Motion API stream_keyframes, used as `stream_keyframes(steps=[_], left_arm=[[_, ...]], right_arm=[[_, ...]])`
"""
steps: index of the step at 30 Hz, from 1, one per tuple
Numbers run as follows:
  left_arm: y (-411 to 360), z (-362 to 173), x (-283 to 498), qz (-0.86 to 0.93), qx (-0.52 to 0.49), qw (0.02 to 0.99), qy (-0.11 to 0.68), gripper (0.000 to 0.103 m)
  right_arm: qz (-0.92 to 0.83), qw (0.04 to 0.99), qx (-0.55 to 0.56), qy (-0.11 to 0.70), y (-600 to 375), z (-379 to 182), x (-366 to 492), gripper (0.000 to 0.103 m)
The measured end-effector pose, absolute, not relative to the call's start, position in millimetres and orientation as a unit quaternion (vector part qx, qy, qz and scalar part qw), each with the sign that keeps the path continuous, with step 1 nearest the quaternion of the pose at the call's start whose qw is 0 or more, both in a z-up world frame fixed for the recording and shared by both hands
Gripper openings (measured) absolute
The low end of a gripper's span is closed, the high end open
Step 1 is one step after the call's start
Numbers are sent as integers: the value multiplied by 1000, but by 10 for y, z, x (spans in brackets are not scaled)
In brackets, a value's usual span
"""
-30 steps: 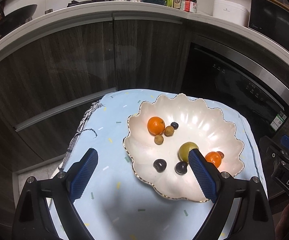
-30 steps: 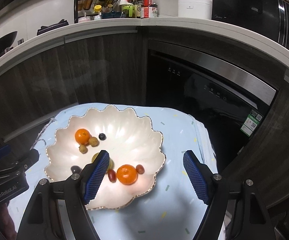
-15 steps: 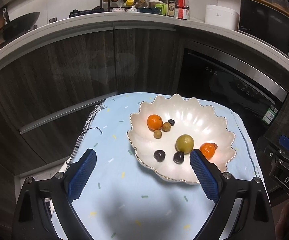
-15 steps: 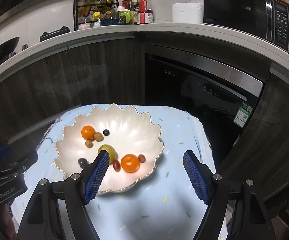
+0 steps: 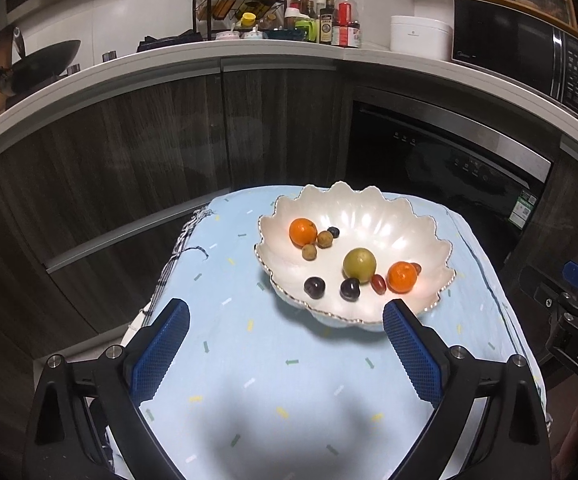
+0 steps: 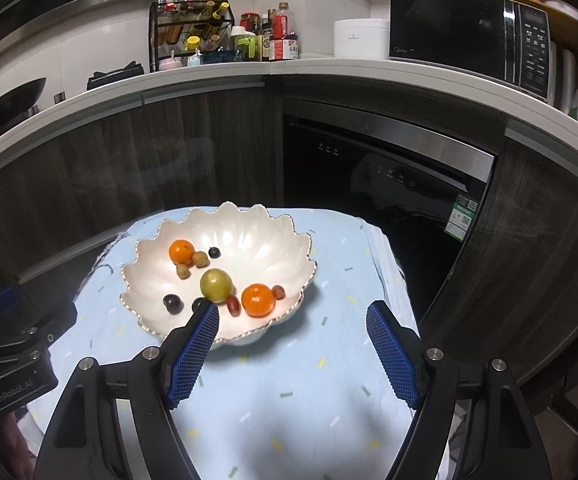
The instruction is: Organize fruits
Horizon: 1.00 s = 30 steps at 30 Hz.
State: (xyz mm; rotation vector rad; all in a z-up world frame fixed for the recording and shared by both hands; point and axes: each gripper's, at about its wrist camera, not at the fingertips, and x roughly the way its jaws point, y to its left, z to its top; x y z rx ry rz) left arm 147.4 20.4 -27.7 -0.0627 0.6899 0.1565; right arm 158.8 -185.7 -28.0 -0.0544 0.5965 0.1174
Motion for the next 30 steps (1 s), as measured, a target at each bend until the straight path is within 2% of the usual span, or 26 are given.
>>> stream_keyframes(steps=[23,27,30], left_arm=[[187,-401,901,69,-18,947,314,103],[198,-445,855,63,-24,947,315,103],[192,-467,853,62,-25,946,316,103]], right_arm=[[47,960,-24,275,-1867,-447,935,77],[39,962,-23,271,-1887,-481,874,88],[38,962,-21,271,-1901,-492,866,88]])
